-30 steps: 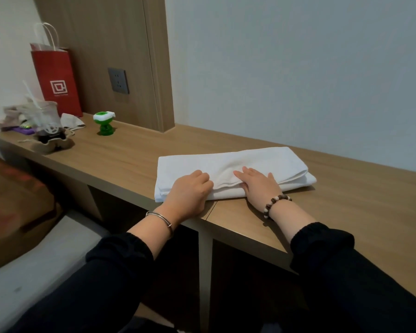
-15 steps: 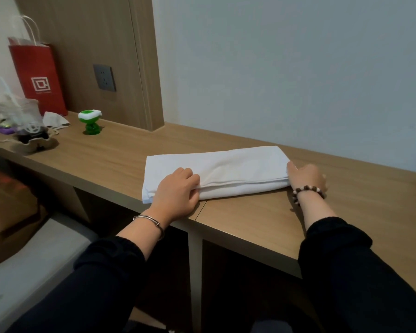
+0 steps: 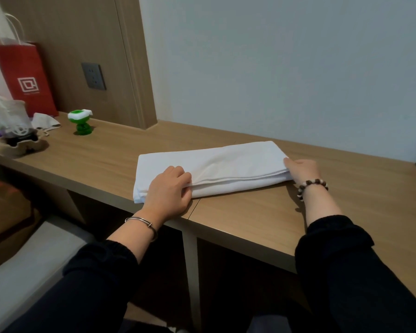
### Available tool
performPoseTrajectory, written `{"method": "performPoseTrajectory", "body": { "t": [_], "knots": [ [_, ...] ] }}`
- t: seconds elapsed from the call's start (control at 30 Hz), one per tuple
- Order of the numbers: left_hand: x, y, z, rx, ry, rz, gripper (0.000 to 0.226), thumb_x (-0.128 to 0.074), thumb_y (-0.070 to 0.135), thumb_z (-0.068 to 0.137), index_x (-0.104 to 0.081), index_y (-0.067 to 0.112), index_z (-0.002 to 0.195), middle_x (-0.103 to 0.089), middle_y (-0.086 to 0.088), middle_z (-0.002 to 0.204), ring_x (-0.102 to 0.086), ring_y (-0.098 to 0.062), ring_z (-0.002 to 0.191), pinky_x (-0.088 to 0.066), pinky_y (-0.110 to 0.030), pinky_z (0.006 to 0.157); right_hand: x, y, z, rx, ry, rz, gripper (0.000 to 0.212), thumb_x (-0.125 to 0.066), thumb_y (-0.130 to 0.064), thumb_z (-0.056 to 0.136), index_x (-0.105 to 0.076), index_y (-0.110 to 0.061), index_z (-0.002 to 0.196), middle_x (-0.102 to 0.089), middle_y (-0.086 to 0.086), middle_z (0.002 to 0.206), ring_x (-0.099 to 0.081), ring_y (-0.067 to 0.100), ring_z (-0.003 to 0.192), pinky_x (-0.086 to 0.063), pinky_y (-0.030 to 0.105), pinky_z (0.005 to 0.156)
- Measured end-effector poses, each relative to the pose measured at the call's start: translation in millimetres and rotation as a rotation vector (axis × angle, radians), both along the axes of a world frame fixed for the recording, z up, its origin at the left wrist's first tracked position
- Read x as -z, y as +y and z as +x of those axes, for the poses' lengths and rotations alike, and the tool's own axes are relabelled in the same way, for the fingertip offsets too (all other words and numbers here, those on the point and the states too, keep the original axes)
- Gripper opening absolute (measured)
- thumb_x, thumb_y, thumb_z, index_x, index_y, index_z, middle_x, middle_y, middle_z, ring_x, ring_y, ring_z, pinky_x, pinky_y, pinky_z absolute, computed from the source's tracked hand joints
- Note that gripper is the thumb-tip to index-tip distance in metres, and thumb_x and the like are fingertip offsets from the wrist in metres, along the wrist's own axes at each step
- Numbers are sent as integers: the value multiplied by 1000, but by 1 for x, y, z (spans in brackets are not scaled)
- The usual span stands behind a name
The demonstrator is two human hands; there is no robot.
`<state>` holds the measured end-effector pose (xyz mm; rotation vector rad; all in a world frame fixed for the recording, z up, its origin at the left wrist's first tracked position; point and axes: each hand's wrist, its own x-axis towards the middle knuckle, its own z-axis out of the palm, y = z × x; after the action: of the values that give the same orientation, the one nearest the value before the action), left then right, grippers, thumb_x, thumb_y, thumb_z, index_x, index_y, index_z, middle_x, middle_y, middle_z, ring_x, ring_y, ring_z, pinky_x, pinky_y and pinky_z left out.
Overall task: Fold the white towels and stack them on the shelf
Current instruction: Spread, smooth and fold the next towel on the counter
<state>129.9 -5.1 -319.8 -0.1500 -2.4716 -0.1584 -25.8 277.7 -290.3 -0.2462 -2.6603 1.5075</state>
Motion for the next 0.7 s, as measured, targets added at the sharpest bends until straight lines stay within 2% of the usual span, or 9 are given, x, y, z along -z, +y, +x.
{"method": "performPoseTrajectory", "body": {
  "t": [0.07,0.13,0.27,0.37,0.47,0.57,0.63,0.7],
  "knots": [
    [0,-1,-1,-10,-3,4,10,-65,9,73,-56,9,74,-54,-6,76,-46,-22,70,-34,-27,53,-3,3,-5,13,-57,-24,40,-52,-36,93,-62,2,101,-63,18,106,-56,30,91,-39,31,70],
    [1,-1,-1,-13,-8,14,11,-66,9,73,-56,9,75,-54,-5,77,-46,-21,71,-33,-26,54,-2,6,-8,53,-93,-48,37,-53,-37,91,-58,-1,96,-56,11,95,-49,25,83,-36,28,71],
    [1,-1,-1,-12,-23,50,11,-67,8,72,-56,9,76,-55,-5,78,-47,-21,72,-36,-27,54,3,5,-1,152,-58,-25,36,-60,-34,84,-58,0,71,-55,8,66,-53,27,63,-50,36,66],
    [0,-3,0,0,-39,66,10,-67,6,72,-58,8,77,-56,-5,79,-48,-21,73,-37,-27,56,5,4,3,159,-36,16,39,-60,-33,81,-53,-2,58,-55,12,58,-55,30,54,-54,40,60],
    [-3,-3,1,8,-72,58,8,-65,10,75,-59,8,78,-55,-5,80,-49,-22,75,-38,-28,58,5,5,2,116,-33,82,42,-59,-33,84,-62,5,67,-56,12,58,-54,29,51,-51,36,53],
    [-8,4,-3,-42,-112,19,16,-62,28,81,-56,14,81,-52,0,80,-47,-19,77,-40,-30,61,5,7,2,71,-36,134,42,-57,-35,86,-68,4,77,-57,9,57,-51,22,41,-36,21,38],
    [-11,14,-11,-47,-136,8,21,-58,38,86,-56,17,87,-51,3,86,-46,-16,82,-38,-28,65,6,9,1,61,-31,111,40,-57,-33,86,-70,5,80,-62,14,63,-50,21,42,-34,21,38],
    [-15,30,-21,10,-132,1,21,-56,37,89,-58,17,94,-54,2,93,-48,-17,88,-36,-26,67,7,9,0,53,-23,111,40,-57,-30,86,-69,8,84,-63,19,71,-48,22,44,-36,22,41]
  ]
}}
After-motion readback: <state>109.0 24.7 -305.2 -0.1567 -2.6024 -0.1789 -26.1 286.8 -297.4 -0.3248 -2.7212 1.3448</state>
